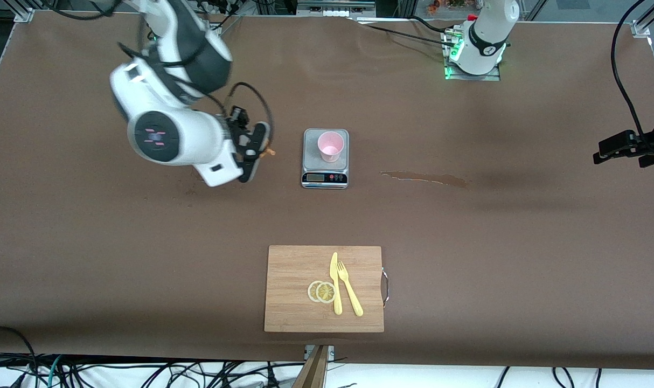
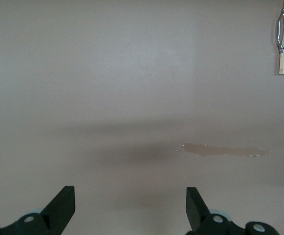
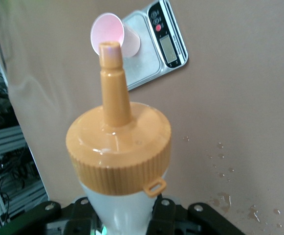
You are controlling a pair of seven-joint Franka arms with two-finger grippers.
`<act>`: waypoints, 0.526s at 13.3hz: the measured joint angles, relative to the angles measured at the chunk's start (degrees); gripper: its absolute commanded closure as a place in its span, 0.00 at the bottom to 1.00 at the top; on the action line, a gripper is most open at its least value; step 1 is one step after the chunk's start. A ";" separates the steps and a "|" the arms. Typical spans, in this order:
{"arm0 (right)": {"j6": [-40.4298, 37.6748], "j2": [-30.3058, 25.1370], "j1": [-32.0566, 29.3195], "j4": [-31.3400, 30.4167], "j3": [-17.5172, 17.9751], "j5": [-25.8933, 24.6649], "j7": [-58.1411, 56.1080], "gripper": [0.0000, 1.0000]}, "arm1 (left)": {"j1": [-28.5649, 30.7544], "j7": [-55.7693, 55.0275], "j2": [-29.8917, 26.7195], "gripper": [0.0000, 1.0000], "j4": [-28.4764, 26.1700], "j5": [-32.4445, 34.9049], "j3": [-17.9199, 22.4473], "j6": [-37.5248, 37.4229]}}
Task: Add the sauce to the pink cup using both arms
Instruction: 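Carry the sauce bottle back to its spot with the right gripper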
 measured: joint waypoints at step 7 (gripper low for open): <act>7.25 -9.71 -15.78 -16.24 -0.24 12.61 -25.25 1.00 | 0.01 0.00 0.00 0.00 0.04 -0.02 -0.01 0.00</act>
